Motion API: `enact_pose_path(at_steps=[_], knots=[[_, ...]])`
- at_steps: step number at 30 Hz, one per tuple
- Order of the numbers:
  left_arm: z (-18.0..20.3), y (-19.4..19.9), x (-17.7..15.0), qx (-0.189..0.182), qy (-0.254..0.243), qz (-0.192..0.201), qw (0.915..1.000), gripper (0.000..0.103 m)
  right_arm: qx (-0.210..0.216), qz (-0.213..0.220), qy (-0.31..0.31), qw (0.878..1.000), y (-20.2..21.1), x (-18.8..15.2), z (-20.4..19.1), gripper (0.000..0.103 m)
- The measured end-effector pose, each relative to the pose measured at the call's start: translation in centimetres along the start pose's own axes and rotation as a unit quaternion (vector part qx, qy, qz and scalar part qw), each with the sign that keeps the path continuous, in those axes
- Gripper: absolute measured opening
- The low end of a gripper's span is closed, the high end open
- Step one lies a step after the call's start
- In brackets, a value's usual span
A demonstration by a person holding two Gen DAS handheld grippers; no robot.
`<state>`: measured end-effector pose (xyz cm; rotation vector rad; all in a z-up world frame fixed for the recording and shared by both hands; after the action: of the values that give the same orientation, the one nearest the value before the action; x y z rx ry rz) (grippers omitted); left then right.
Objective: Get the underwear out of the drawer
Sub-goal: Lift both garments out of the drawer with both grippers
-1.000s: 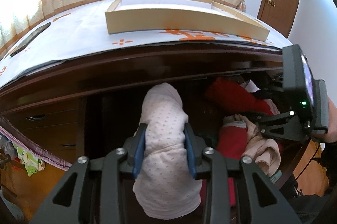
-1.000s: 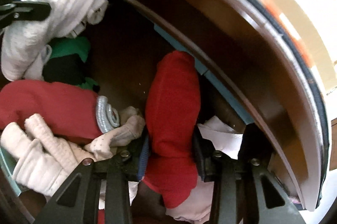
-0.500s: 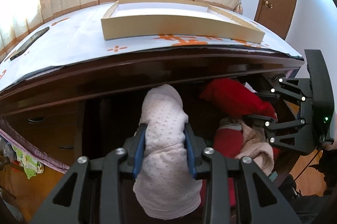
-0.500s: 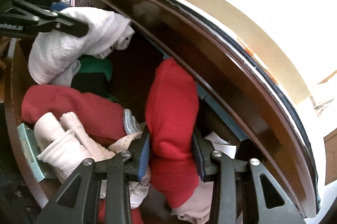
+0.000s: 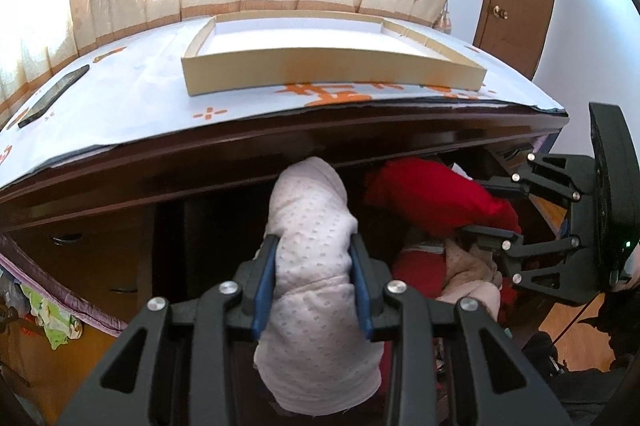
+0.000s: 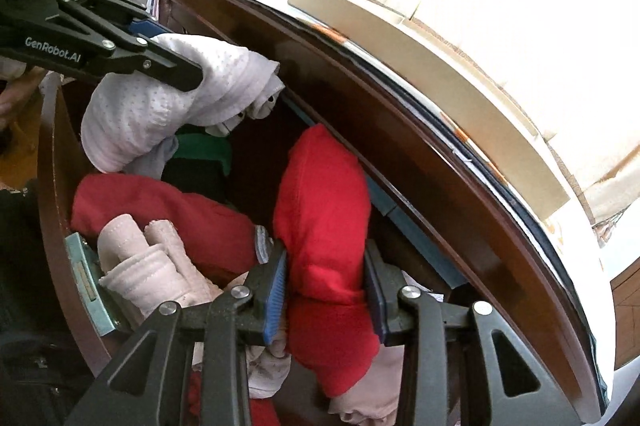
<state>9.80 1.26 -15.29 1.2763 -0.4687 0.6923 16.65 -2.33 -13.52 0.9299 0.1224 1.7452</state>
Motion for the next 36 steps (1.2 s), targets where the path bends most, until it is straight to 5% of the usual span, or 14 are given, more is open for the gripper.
enact_pose_path(at_steps=[36], knots=[[1.7,3.2,1.5,-0.036,-0.005,0.062,0.9974,0.033,-0.017,0.113,-0.063,0.991,7.5,-5.2,2.7,0.037]])
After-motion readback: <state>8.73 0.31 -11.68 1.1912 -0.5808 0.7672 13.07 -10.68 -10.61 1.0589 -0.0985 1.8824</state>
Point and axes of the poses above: each gripper's, at about its wrist camera, not at the fingertips, and y roughly against the way its jaws point, z to its right, x to its top, the point moved 5 cm from there along -y, roughly the way its jaws point, and after that the axes turned 13 degrees about y, right-handed, at the moved point
